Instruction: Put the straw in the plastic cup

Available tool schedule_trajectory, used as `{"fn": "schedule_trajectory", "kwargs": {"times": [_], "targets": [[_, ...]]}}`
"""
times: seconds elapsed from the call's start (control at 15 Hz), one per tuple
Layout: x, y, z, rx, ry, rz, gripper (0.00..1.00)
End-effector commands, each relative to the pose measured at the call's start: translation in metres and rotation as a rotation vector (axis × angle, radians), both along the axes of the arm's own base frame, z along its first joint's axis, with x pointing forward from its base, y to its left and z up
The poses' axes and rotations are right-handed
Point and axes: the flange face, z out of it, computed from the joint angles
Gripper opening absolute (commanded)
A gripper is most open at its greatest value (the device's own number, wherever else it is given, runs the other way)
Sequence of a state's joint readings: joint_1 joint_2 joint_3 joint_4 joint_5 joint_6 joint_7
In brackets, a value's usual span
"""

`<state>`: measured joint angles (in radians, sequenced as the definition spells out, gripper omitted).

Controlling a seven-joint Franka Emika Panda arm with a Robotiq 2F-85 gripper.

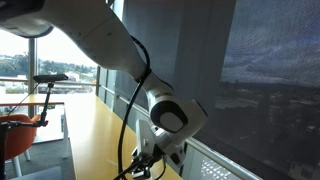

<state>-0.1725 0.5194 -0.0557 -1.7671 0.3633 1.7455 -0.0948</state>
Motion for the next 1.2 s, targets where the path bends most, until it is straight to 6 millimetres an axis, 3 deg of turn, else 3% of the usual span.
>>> {"fn": "schedule_trajectory", "kwargs": {"times": [0.0, 0.6, 1.13], "targets": [[-0.007, 0.004, 0.016, 0.007, 0.006, -0.028, 0.03], [-0.023, -0.003, 0.047, -0.008, -0.021, -0.052, 0.03], [-0.027, -0.026, 0.028, -0.001, -0.010, -0.073, 0.03]]}}
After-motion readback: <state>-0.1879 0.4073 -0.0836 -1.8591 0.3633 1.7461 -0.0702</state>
